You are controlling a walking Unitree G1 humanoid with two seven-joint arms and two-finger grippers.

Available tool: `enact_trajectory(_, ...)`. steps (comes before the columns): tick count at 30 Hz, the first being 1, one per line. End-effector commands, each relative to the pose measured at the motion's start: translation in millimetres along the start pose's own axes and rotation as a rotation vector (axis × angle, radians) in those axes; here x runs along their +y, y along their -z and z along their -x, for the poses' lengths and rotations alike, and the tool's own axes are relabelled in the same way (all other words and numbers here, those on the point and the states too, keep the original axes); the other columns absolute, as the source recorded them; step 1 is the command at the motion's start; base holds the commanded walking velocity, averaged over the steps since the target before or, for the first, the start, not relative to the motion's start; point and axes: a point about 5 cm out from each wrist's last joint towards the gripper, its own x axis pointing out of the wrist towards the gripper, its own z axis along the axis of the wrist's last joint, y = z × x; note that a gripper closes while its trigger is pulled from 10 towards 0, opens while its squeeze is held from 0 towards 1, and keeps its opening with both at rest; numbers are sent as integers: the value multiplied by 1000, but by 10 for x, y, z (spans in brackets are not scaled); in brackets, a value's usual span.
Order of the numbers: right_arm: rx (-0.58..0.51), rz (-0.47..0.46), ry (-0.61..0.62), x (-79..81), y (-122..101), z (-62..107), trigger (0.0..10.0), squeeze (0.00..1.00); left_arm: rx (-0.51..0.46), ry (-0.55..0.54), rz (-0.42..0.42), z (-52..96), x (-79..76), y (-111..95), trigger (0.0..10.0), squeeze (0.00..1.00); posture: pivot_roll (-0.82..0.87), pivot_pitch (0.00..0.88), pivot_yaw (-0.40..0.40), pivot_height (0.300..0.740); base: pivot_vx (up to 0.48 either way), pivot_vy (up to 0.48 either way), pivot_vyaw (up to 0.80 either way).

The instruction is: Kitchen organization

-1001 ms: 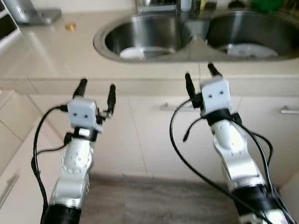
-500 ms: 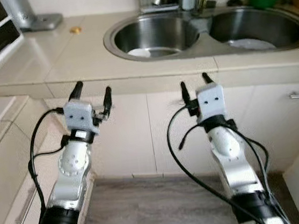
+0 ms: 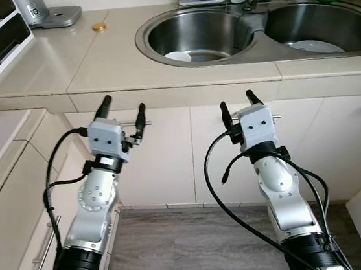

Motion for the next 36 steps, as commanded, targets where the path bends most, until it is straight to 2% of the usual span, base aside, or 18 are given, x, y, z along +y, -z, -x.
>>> enact_trajectory(1,32,-10,6,-20,38,27,10000,0,3,20,-12,-4,-15,-4,10000,0,-103,0,3,740,0,0,0)
enact_trajectory(5,60,-34,18,-40,80,59,10000,0,28,39,-45,22,-15,31,10000,0,-106,0,4,740,0,0,-400)
enact_trajectory(9,50,43,-8,-37,81,152,10000,0,126,48,-83,140,35,159,10000,0,-113,0,11,740,0,0,-200)
enact_trajectory(12,74,42,-46,-3,112,205,10000,0,190,53,-82,248,56,232,10000,0,-113,0,11,740,0,0,0)
enact_trajectory(14,74,42,-46,-3,112,205,10000,0,190,53,-82,248,56,232,10000,0,-113,0,11,740,0,0,0)
enact_trajectory(15,86,58,-84,38,133,245,10000,0,237,53,-88,330,78,276,10000,0,-111,0,15,740,0,0,0)
enact_trajectory(16,86,58,-84,38,133,245,10000,0,237,53,-88,330,78,276,10000,0,-111,0,15,740,0,0,0)
enact_trajectory(17,120,66,-148,120,192,324,10000,0,330,49,-92,520,124,374,10000,0,-111,0,15,740,0,0,0)
enact_trajectory(18,131,65,-162,150,217,353,10000,0,365,36,-93,609,153,411,10000,0,-111,0,15,740,0,0,0)
enact_trajectory(20,142,65,-164,168,237,372,10000,0,388,20,-92,687,181,421,10000,0,-95,0,16,740,0,0,0)
enact_trajectory(28,167,58,-163,138,263,414,10000,0,404,-4,-98,744,201,351,10000,0,-97,0,24,740,0,0,0)
enact_trajectory(36,168,46,-236,204,275,445,10000,0,412,-40,-94,792,242,281,10000,0,-90,0,28,740,0,0,0)
